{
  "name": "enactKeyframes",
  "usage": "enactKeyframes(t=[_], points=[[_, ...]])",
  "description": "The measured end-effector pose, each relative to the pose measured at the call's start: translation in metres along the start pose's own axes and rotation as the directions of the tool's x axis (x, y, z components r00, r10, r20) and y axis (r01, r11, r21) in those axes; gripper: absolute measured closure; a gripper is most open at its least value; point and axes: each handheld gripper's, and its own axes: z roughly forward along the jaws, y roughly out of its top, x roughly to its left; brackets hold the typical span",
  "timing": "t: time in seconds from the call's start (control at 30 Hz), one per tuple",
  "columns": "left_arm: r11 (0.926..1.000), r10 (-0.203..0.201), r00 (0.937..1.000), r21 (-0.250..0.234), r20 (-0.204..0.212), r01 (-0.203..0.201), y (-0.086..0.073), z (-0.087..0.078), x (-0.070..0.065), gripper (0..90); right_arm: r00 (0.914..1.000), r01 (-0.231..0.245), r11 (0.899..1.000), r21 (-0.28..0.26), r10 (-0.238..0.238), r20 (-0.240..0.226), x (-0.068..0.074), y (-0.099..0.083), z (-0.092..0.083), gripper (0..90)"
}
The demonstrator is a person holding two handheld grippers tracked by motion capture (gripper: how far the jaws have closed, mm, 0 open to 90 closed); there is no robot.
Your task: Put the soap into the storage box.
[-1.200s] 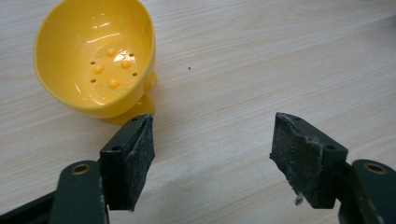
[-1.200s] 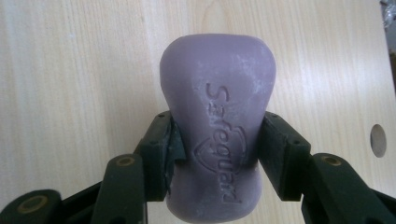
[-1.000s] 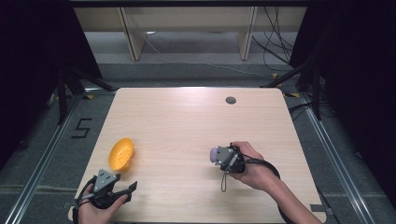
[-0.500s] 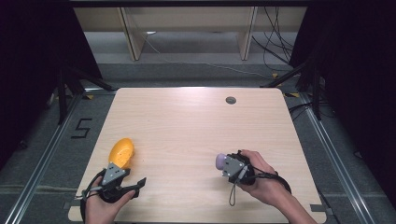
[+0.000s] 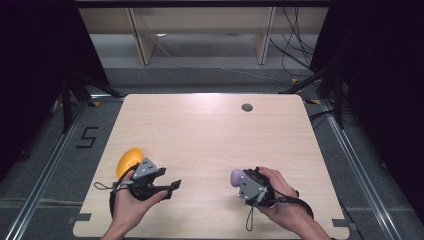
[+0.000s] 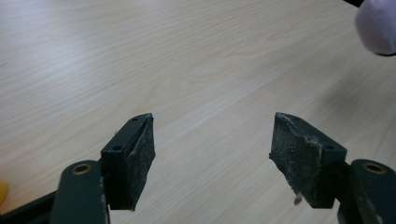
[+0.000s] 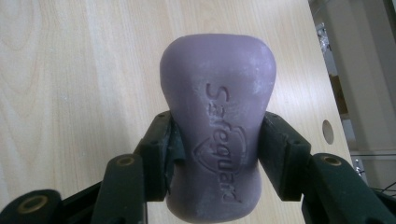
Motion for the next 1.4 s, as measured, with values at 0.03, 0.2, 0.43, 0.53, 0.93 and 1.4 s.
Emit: enactKeyframes(t=[0.03, 0.2, 0.43, 0.53, 0.93, 1.4], points=[[1.0000, -0.002, 0.9999, -0.002, 0.013, 0.002, 0.004, 0.003, -0.002, 29.8, 1.0000, 0.000, 1.000, -0.001, 0.000, 0.000, 0.001, 0.000, 0.000, 50.6], [1.0000, 0.008, 0.9983, 0.004, 0.057, -0.009, 0.018, 0.012, -0.011, 30.7, 0.9984, 0.056, 0.998, -0.017, -0.056, 0.006, -0.002, 0.002, 0.002, 50.6], [0.9999, 0.005, 0.9895, 0.015, 0.145, -0.007, 0.041, 0.029, -0.028, 31.7, 0.9998, 0.013, 1.000, -0.013, -0.013, 0.016, 0.003, 0.005, 0.003, 50.6], [0.9998, -0.005, 0.9828, 0.020, 0.185, 0.001, 0.047, 0.038, -0.037, 32.6, 0.9974, 0.071, 0.997, -0.031, -0.071, 0.017, 0.001, 0.007, 0.004, 50.6], [0.9972, -0.024, 0.9633, 0.075, 0.267, 0.004, 0.064, 0.067, -0.068, 35.6, 0.9998, 0.011, 1.000, -0.016, -0.011, 0.017, 0.006, 0.006, 0.004, 50.6], [0.9902, -0.104, 0.9405, 0.123, 0.324, 0.067, 0.066, 0.087, -0.073, 37.0, 0.9967, 0.079, 0.996, -0.045, -0.079, 0.019, 0.006, 0.010, 0.007, 50.6]])
